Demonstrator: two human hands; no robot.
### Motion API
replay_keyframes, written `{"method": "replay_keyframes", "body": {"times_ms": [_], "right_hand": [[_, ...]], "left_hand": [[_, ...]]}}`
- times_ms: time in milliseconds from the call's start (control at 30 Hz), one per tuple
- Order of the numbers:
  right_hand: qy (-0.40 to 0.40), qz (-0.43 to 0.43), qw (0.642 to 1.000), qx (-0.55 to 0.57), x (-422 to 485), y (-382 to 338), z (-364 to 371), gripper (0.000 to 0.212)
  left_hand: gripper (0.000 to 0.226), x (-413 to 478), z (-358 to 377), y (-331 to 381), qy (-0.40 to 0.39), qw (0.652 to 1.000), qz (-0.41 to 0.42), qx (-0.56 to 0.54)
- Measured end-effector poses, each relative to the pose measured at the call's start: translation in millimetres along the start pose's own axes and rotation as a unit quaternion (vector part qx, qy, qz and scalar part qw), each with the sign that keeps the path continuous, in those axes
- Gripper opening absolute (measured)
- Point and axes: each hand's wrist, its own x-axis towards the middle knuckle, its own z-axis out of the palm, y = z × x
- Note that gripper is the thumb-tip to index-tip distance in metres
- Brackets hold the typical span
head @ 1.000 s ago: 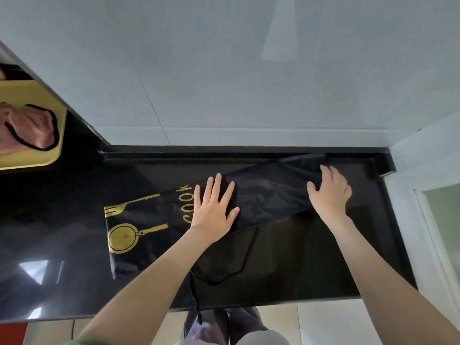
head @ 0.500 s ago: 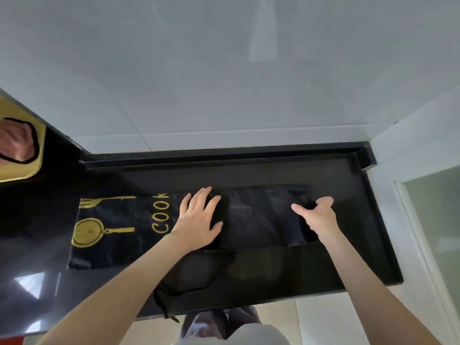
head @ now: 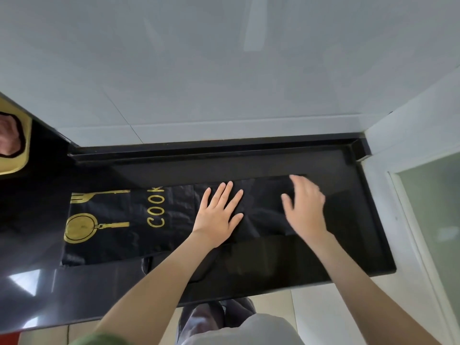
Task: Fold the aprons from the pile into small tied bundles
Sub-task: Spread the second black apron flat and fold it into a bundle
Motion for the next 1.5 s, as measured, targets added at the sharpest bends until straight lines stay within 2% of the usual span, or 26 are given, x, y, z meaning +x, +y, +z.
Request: {"method": "replay_keyframes", "body": {"times_ms": [100, 167, 333, 500, 567, 633, 700, 767, 867, 933, 1000, 1067, 1100, 1167, 1267, 1367, 1433, 1500], "right_hand": [[-0.134, -0.15, 0.979, -0.046, -18.6, -24.5, 30.6, 0.055], [-0.184, -0.177, 0.962, -0.098, -29.6, -27.8, 50.4, 0.055], [-0.181, -0.14, 0.963, -0.14, -28.7, -16.8, 61.5, 0.06], [-0.18, -0.106, 0.965, -0.161, -24.0, 1.9, 57.2, 0.069], [-0.186, -0.084, 0.962, -0.182, -22.2, -1.6, 54.3, 0.059], [-0.174, -0.105, 0.965, -0.169, -24.1, -15.6, 51.2, 0.053], [-0.19, -0.183, 0.953, -0.148, -30.9, -32.9, 50.2, 0.052], [-0.207, -0.242, 0.933, -0.166, -34.9, -35.3, 53.9, 0.056], [-0.204, -0.228, 0.939, -0.156, -24.3, -45.9, 47.6, 0.068], [-0.188, -0.206, 0.949, -0.145, -14.3, -74.9, 41.1, 0.062], [-0.182, -0.207, 0.954, -0.121, -10.1, -116.0, 42.0, 0.053], [-0.2, -0.244, 0.947, -0.064, -15.4, -163.4, 47.6, 0.056], [-0.218, -0.274, 0.936, -0.03, -19.7, -189.0, 51.8, 0.055], [-0.286, -0.303, 0.908, 0.041, -29.9, -229.6, 62.3, 0.053], [-0.408, -0.242, 0.87, 0.13, -47.1, -278.2, 77.5, 0.052], [-0.412, -0.208, 0.875, 0.147, -54.1, -301.5, 90.1, 0.054], [-0.41, -0.182, 0.88, 0.153, -52.1, -308.1, 95.7, 0.057], [-0.433, -0.131, 0.871, 0.191, -47.9, -313.1, 96.8, 0.06]], "left_hand": [[0.067, -0.1, 0.4, 0.5, -0.009, 1.0, 0.006, 0.003], [0.069, -0.3, -0.4, -1.2, -0.007, 1.0, 0.011, 0.011], [0.069, -9.6, 4.7, -23.1, 0.007, 1.0, -0.018, 0.025], [0.065, -43.4, 7.1, -62.7, 0.025, 0.996, -0.084, -0.005], [0.065, -55.5, 4.9, -75.2, 0.034, 0.993, -0.105, -0.036], [0.063, -64.4, -1.5, -84.1, 0.043, 0.988, -0.133, -0.064], [0.054, -75.1, -9.2, -96.3, 0.081, 0.976, -0.186, -0.074], [0.056, -89.7, -18.6, -111.9, 0.121, 0.955, -0.259, -0.08], [0.061, -120.1, -30.2, -139.5, 0.157, 0.89, -0.407, -0.132], [0.063, -138.5, -39.1, -157.7, 0.169, 0.831, -0.499, -0.179], [0.067, -148.2, -43.7, -172.4, 0.134, 0.797, -0.552, -0.205], [0.065, -153.1, -45.0, -186.1, 0.096, 0.768, -0.57, -0.275], [0.061, -154.3, -46.0, -195.3, 0.088, 0.742, -0.575, -0.334], [0.051, -152.9, -50.6, -206.5, 0.063, 0.707, -0.568, -0.416], [0.032, -155.5, -53.4, -219.8, 0.035, 0.698, -0.537, -0.472], [0.022, -156.7, -54.7, -226.1, 0.035, 0.683, -0.506, -0.526], [0.029, -155.7, -60.2, -226.8, 0.017, 0.662, -0.495, -0.562], [0.037, -154.6, -66.9, -225.1, -0.002, 0.654, -0.487, -0.579]]}}
